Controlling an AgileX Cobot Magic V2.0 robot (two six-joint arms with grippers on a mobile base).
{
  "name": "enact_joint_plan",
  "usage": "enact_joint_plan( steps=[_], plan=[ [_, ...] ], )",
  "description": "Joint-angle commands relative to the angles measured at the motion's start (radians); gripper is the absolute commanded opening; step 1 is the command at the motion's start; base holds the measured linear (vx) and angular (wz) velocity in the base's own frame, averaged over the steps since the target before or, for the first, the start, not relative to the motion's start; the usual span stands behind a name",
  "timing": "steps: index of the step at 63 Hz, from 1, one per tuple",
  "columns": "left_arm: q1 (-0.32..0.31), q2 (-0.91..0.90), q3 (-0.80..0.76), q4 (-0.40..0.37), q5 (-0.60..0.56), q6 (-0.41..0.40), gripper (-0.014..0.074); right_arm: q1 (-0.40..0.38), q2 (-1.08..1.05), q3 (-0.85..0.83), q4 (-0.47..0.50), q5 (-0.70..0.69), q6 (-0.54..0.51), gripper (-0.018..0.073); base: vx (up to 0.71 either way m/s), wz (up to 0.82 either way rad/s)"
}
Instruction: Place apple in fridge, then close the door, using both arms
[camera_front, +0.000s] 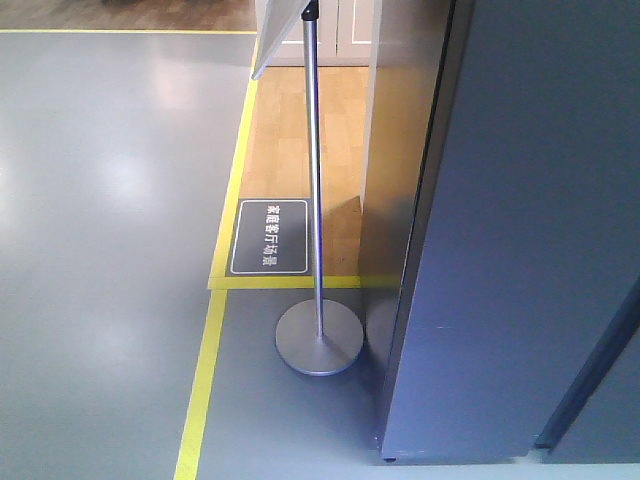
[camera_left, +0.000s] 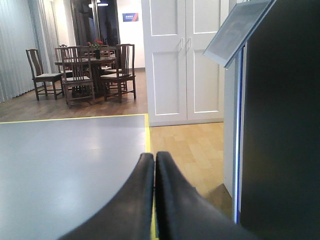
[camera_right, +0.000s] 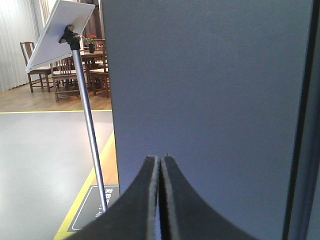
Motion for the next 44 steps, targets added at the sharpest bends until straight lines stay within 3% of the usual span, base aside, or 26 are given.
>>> enact_joint_plan(
  steps=[1, 44],
  plan=[
    [0.001, -0.015, 0.021, 0.0, -0.075, -0.01, -0.0006, -0.006, -0.019, 0.017, -0.003, -0.08, -0.015, -0.0003, 0.0, 0.0],
    [0.001, -0.015, 0.021, 0.0, -0.075, -0.01, -0.0006, -0.007, -0.018, 0.016, 0.002, -0.081, -0.014, -0.0003, 0.0, 0.0]
  ],
)
